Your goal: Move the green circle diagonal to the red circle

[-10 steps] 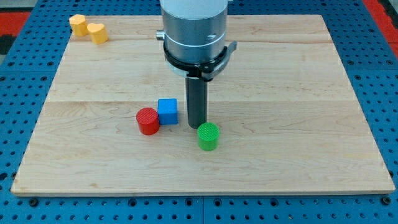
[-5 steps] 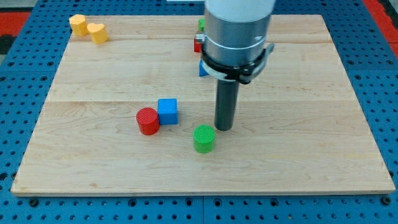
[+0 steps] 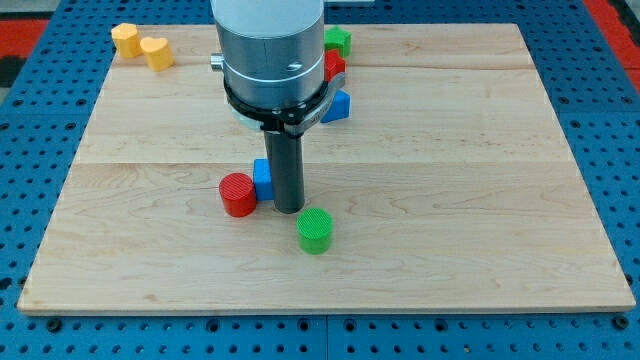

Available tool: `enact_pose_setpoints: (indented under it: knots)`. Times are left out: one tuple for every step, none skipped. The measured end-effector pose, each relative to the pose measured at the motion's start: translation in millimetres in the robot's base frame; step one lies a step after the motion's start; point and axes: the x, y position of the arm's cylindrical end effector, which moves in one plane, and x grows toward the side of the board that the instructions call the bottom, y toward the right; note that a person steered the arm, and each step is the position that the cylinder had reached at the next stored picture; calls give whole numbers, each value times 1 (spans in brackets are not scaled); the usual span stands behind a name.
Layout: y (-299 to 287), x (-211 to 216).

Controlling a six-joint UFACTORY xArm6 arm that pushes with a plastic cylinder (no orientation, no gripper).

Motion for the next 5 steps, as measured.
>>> enact_pose_setpoints:
  knots:
    - [23,15]
    - [85,-35]
    - [156,-72]
    - [196,-133]
    - [196,-212]
